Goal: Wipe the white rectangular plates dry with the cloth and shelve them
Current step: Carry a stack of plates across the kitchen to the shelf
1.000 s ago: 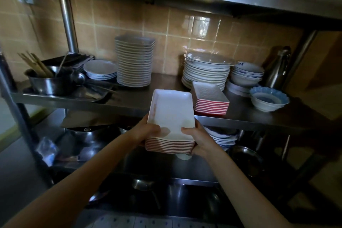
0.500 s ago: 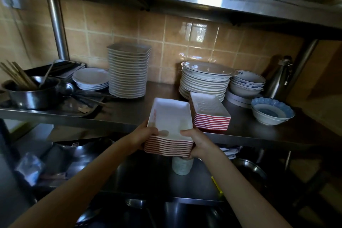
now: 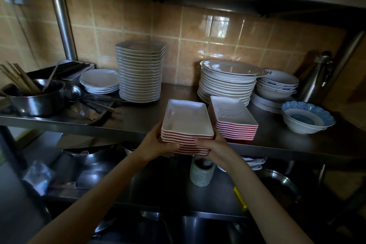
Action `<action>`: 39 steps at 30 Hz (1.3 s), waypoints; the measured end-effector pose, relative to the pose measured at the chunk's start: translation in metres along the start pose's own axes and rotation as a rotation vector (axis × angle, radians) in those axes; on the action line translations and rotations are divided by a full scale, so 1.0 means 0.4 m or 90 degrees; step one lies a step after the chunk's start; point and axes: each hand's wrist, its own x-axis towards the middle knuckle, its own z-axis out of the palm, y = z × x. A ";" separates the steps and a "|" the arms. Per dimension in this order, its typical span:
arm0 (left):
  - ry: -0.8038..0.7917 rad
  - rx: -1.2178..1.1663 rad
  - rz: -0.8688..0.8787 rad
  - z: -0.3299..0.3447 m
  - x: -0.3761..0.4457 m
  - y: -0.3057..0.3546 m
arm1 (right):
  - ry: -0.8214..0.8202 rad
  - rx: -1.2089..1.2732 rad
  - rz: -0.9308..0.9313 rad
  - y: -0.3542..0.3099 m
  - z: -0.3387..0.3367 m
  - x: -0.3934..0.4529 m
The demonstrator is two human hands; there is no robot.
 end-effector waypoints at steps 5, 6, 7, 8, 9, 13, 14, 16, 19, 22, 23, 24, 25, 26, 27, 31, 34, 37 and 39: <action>0.052 0.164 0.060 -0.009 0.001 -0.028 | 0.044 -0.276 -0.143 0.027 -0.011 -0.010; 0.068 0.184 0.061 -0.008 0.002 -0.029 | 0.059 -0.290 -0.153 0.033 -0.014 -0.005; 0.085 0.204 0.066 -0.006 0.003 -0.027 | 0.074 -0.304 -0.159 0.038 -0.017 0.000; 0.100 0.226 0.072 -0.005 0.007 -0.027 | 0.090 -0.327 -0.164 0.041 -0.019 0.004; 0.111 0.251 0.081 -0.004 0.010 -0.024 | 0.104 -0.357 -0.172 0.044 -0.023 0.008; 0.133 0.298 0.089 0.006 0.029 -0.018 | 0.148 -0.473 -0.218 0.048 -0.032 0.032; 0.136 0.295 0.085 0.007 0.034 -0.020 | 0.156 -0.498 -0.224 0.051 -0.032 0.041; 0.141 0.288 0.072 0.010 0.043 -0.024 | 0.181 -0.531 -0.218 0.062 -0.035 0.062; 0.154 0.295 0.051 0.010 0.063 -0.023 | 0.212 -0.548 -0.207 0.070 -0.034 0.087; 0.158 0.309 0.051 0.005 0.086 -0.024 | 0.225 -0.552 -0.217 0.071 -0.028 0.107; 0.161 0.312 0.056 0.004 0.095 -0.025 | 0.228 -0.555 -0.218 0.071 -0.028 0.114; 0.161 0.310 0.056 0.001 0.102 -0.027 | 0.232 -0.556 -0.218 0.070 -0.028 0.121; 0.161 0.312 0.056 0.000 0.110 -0.028 | 0.234 -0.556 -0.220 0.070 -0.027 0.128; 0.161 0.314 0.051 -0.002 0.119 -0.031 | 0.238 -0.556 -0.221 0.070 -0.027 0.137; 0.163 0.322 0.047 -0.001 0.125 -0.029 | 0.242 -0.558 -0.220 0.070 -0.027 0.145; 0.177 0.348 0.023 0.007 0.152 -0.020 | 0.244 -0.574 -0.199 0.071 -0.021 0.177; 0.179 0.370 0.013 0.003 0.178 -0.028 | 0.246 -0.579 -0.195 0.067 -0.018 0.189; 0.178 0.384 0.014 -0.004 0.192 -0.036 | 0.245 -0.573 -0.184 0.067 -0.015 0.197; 0.176 0.366 0.015 -0.004 0.195 -0.038 | 0.249 -0.582 -0.180 0.071 -0.017 0.200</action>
